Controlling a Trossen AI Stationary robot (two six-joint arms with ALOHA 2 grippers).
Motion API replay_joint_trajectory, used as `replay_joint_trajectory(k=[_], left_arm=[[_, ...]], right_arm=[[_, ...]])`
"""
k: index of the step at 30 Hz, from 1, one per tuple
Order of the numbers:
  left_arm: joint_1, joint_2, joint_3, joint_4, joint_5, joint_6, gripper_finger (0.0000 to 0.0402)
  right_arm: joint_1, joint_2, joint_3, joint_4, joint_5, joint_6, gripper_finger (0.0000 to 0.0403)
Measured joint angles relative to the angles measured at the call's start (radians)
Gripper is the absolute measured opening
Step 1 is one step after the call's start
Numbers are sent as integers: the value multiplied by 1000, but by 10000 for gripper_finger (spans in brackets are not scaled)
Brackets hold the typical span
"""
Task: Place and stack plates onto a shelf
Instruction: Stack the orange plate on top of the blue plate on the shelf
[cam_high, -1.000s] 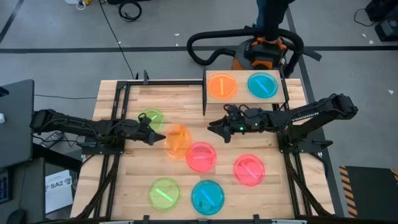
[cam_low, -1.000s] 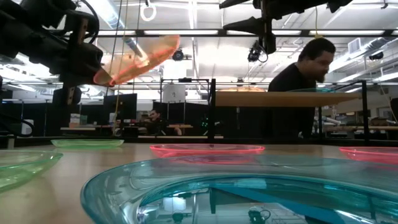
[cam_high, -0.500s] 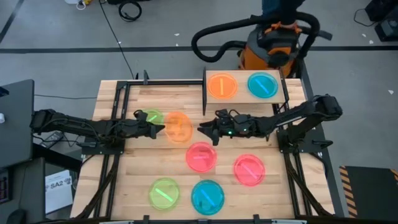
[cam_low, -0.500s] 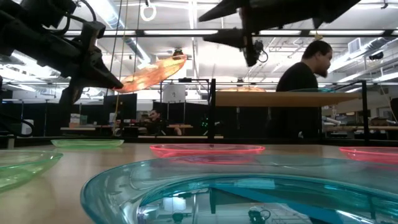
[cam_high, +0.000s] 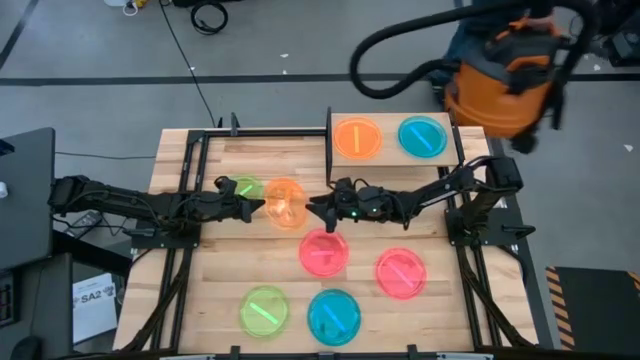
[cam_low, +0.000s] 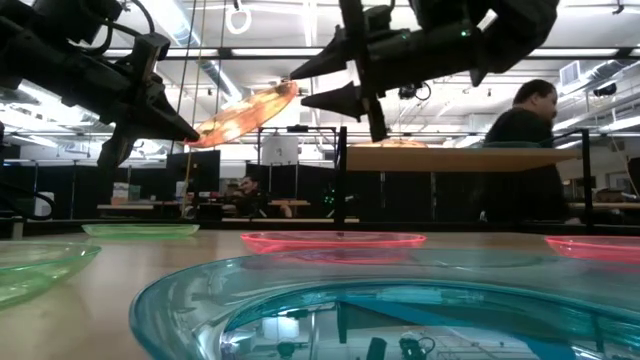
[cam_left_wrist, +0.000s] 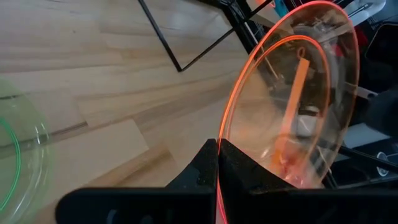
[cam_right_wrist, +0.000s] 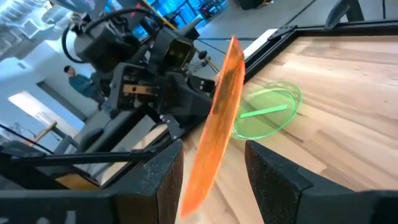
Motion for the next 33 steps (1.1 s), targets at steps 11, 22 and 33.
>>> replay_joint_trajectory(k=[11, 22, 33], left_arm=[[0, 0, 0, 0, 0, 2, 8], [0, 0, 0, 0, 0, 1, 8], [0, 0, 0, 0, -3, 1, 9]], right_arm=[[0, 17, 40, 2, 0, -42, 164], [-13, 24, 39, -35, 3, -40, 123], [-15, 24, 39, -39, 4, -39, 71]])
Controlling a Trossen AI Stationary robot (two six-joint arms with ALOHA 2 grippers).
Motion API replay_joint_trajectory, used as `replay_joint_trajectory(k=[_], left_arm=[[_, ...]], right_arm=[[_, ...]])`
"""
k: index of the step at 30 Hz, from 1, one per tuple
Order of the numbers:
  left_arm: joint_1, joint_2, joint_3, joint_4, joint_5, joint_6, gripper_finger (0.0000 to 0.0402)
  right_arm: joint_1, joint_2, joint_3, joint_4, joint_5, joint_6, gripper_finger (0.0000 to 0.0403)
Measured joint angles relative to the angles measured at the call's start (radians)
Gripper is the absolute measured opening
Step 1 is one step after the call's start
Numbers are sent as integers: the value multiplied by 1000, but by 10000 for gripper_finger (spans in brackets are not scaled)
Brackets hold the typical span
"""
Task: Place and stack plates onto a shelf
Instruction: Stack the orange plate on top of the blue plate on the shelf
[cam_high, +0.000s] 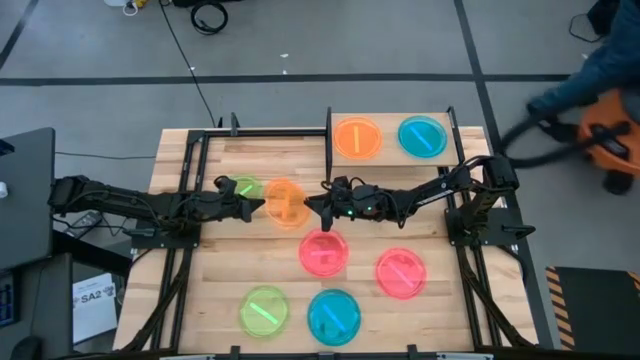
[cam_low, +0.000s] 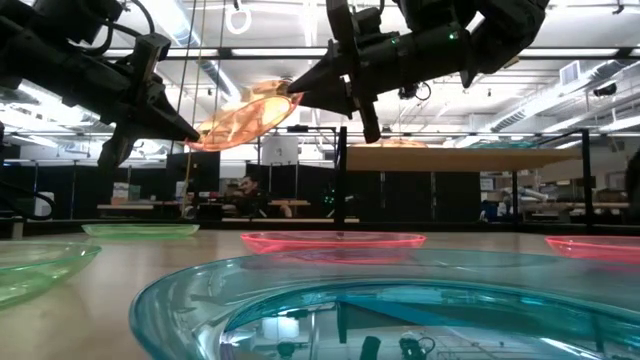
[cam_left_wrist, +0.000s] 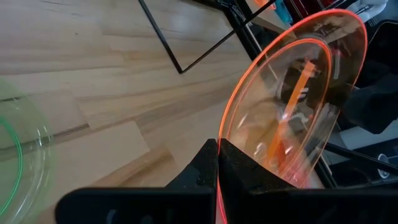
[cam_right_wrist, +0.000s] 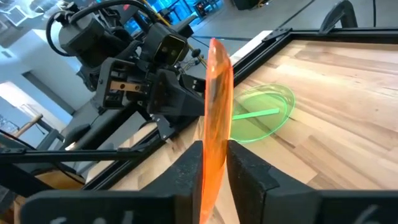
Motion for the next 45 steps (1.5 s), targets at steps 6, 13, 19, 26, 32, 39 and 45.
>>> replay_joint_trajectory(k=[6, 13, 19, 26, 32, 39, 45], left_arm=[[0, 0, 0, 0, 4, 0, 9], [-1, 0, 0, -1, 22, 0, 37], [-1, 0, 0, 2, 69, 16, 85], [-1, 0, 0, 26, 144, 59, 113], [-1, 0, 0, 78, 189, 62, 115], [-1, 0, 0, 152, 234, 62, 115], [-1, 0, 0, 191, 234, 80, 115]], right_arm=[[0, 0, -1, -2, 4, 0, 53], [-1, 0, -1, -1, 4, -1, 51], [-3, 0, -1, -1, 4, -1, 51], [-6, 0, -1, -7, 4, -1, 33], [-7, 0, -1, -14, 6, -1, 13], [-7, 0, -1, -16, 4, 0, 11], [-7, 0, -1, -17, 0, 0, 10]])
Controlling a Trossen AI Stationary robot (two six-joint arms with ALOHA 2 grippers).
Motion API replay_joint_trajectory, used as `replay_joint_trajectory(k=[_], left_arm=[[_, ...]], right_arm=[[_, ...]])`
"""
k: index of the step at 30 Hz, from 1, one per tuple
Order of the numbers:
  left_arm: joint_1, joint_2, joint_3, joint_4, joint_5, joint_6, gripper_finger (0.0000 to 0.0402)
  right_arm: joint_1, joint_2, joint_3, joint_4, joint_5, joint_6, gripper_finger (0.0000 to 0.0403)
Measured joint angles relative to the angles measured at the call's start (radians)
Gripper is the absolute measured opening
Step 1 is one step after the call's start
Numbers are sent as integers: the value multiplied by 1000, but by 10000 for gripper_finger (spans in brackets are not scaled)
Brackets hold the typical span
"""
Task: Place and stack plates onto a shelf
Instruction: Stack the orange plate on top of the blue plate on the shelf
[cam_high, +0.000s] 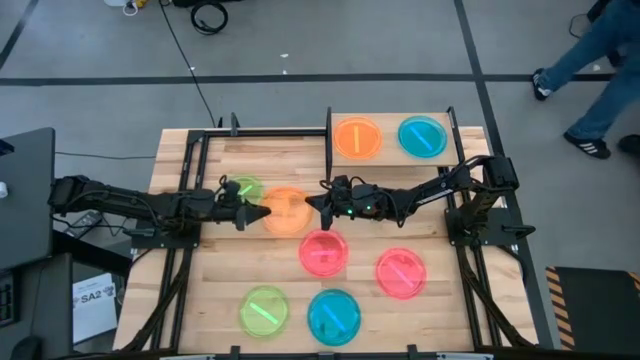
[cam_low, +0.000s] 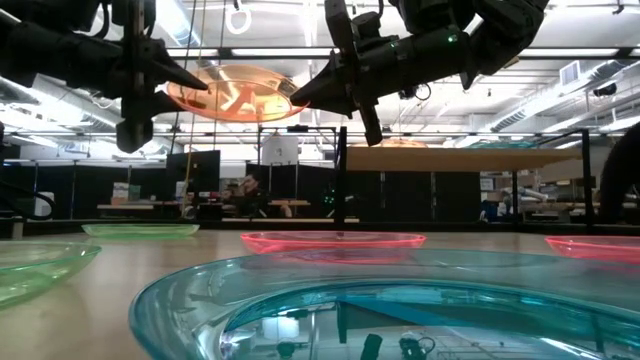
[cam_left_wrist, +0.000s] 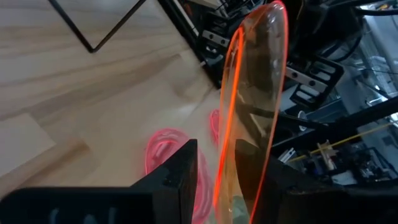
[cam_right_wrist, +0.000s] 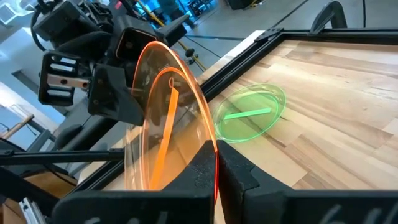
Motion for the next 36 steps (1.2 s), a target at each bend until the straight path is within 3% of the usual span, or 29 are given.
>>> replay_joint_trajectory(k=[14, 36], left_arm=[[0, 0, 0, 5, 0, 5, 114], [0, 0, 0, 2, 0, 4, 114]], right_arm=[[-27, -62, 1, -85, -47, 0, 10], [-121, -411, 1, -474, -55, -1, 10]])
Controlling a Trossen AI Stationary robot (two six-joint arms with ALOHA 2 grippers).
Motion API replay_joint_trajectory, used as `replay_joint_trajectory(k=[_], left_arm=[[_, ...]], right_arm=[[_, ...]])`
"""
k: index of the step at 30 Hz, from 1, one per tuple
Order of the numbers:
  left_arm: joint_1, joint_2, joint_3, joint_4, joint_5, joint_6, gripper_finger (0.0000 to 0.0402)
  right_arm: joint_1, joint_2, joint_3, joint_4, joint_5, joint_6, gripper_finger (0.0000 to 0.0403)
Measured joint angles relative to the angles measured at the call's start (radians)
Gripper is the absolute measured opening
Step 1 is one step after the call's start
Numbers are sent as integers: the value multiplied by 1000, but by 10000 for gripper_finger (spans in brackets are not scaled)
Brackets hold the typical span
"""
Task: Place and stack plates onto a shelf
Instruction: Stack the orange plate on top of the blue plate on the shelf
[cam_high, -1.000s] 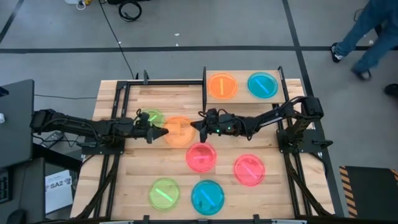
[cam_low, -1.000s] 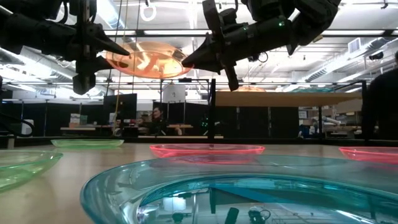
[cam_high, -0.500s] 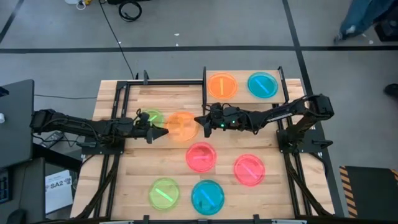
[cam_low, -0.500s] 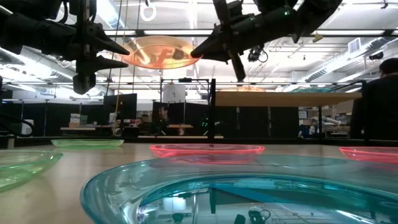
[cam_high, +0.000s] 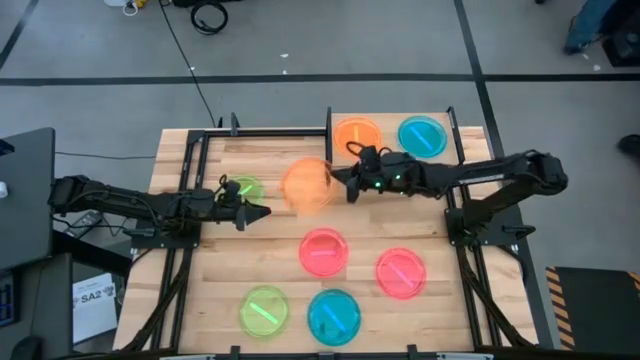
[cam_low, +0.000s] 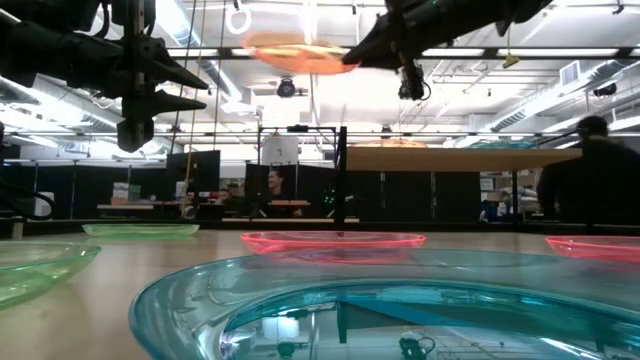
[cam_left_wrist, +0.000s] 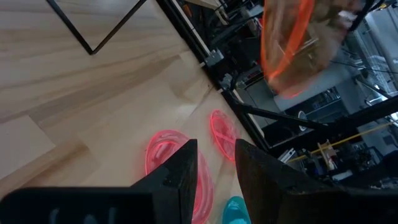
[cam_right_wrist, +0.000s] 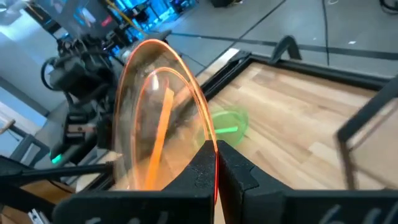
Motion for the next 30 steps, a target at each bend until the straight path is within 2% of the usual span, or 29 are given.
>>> replay_joint_trajectory(k=[10, 22, 30], left_arm=[[0, 0, 0, 0, 0, 0, 114], [0, 0, 0, 0, 0, 0, 114], [0, 0, 0, 1, 0, 0, 114]], right_arm=[[-90, -264, 0, -285, 23, 1, 10], [-215, -562, 0, -665, 212, 29, 9], [-293, -674, 0, -944, 355, 129, 9]])
